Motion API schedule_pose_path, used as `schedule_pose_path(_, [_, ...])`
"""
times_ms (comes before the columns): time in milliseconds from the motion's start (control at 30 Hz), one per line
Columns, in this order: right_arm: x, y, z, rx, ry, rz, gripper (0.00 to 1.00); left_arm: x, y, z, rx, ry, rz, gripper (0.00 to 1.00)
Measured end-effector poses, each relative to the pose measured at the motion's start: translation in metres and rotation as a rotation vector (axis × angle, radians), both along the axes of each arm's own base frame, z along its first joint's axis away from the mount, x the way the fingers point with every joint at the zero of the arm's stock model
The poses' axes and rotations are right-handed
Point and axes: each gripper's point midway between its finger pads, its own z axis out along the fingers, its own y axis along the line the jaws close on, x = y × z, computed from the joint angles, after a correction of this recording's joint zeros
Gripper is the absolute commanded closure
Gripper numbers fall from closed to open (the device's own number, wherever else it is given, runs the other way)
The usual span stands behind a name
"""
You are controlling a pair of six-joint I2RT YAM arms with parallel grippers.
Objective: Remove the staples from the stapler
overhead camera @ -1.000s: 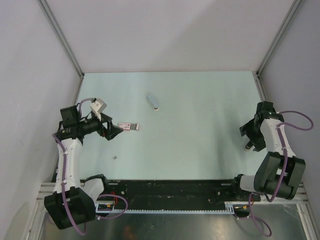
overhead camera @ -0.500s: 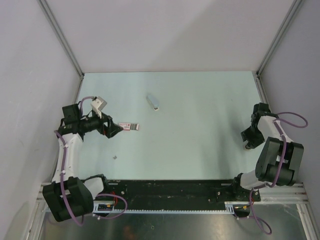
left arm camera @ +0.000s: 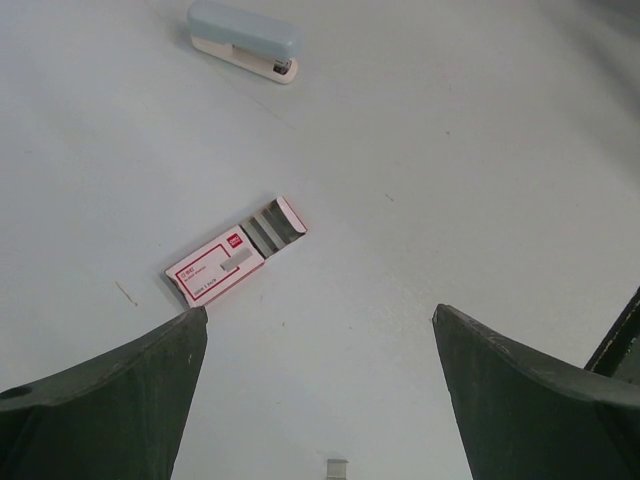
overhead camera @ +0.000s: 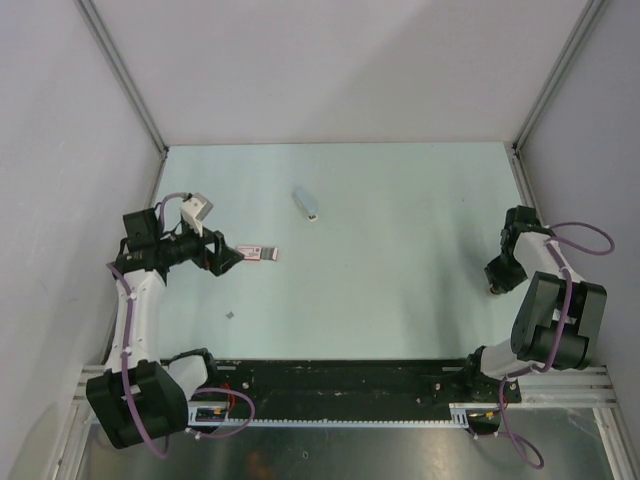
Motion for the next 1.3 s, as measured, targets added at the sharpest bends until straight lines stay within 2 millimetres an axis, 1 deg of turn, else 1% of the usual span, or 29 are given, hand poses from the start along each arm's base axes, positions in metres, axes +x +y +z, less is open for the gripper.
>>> schedule_pose_path(133, [0.005, 0.006, 0.0, -0.037, -0.001, 0.041, 0.99, -0.001, 0.002, 0.006, 0.019, -0.027, 0.011, 0.0])
schedule_pose_path(200, [0.011, 0.019, 0.001, -0.058, -0.008, 0.098, 0.99, -0.001, 0.003, 0.007, 0.028, -0.033, 0.018, 0.0])
schedule_pose_path(267, [0.018, 0.038, 0.001, -0.066, -0.018, 0.17, 1.0, -0.001, 0.003, 0.006, 0.028, -0.028, 0.025, 0.01])
schedule_pose_path(467, [0.036, 0.118, -0.002, -0.078, -0.04, 0.416, 1.0, 0.0, 0.007, 0.004, 0.042, -0.017, 0.048, 0.01])
schedule_pose_path(700, [0.05, 0.205, -0.001, -0.055, -0.082, 0.65, 1.0, 0.0, 0.011, 0.001, 0.054, -0.005, 0.072, 0.01])
schedule_pose_path(733, [0.049, 0.227, -0.001, -0.045, -0.09, 0.713, 1.0, 0.0, 0.011, 0.0, 0.056, -0.003, 0.076, 0.0])
schedule_pose_path(900, [0.046, 0.307, 0.0, 0.009, -0.133, 0.914, 1.0, 0.001, 0.014, 0.0, 0.067, -0.002, 0.09, 0.0])
schedule_pose_path(967, [0.042, 0.335, 0.001, 0.038, -0.152, 0.981, 1.0, 0.0, 0.014, 0.001, 0.069, -0.005, 0.091, 0.01])
schedule_pose_path(1033, [0.036, 0.358, 0.002, 0.072, -0.164, 1.034, 1.0, 0.0, 0.013, 0.0, 0.07, -0.007, 0.091, 0.0])
schedule_pose_path(1100, [0.033, 0.373, 0.003, 0.101, -0.172, 1.063, 0.99, -0.002, 0.013, -0.002, 0.069, -0.004, 0.091, 0.0])
schedule_pose_path(1167, [0.032, 0.383, 0.002, 0.122, -0.175, 1.078, 0.95, -0.003, 0.012, -0.004, 0.069, 0.002, 0.09, 0.01])
schedule_pose_path(1233, [0.031, 0.388, 0.001, 0.134, -0.171, 1.088, 0.88, -0.004, 0.013, -0.006, 0.069, 0.005, 0.091, 0.01])
schedule_pose_path(1300, [0.031, 0.391, 0.001, 0.138, -0.166, 1.091, 0.78, -0.004, 0.013, -0.006, 0.071, 0.006, 0.091, 0.01])
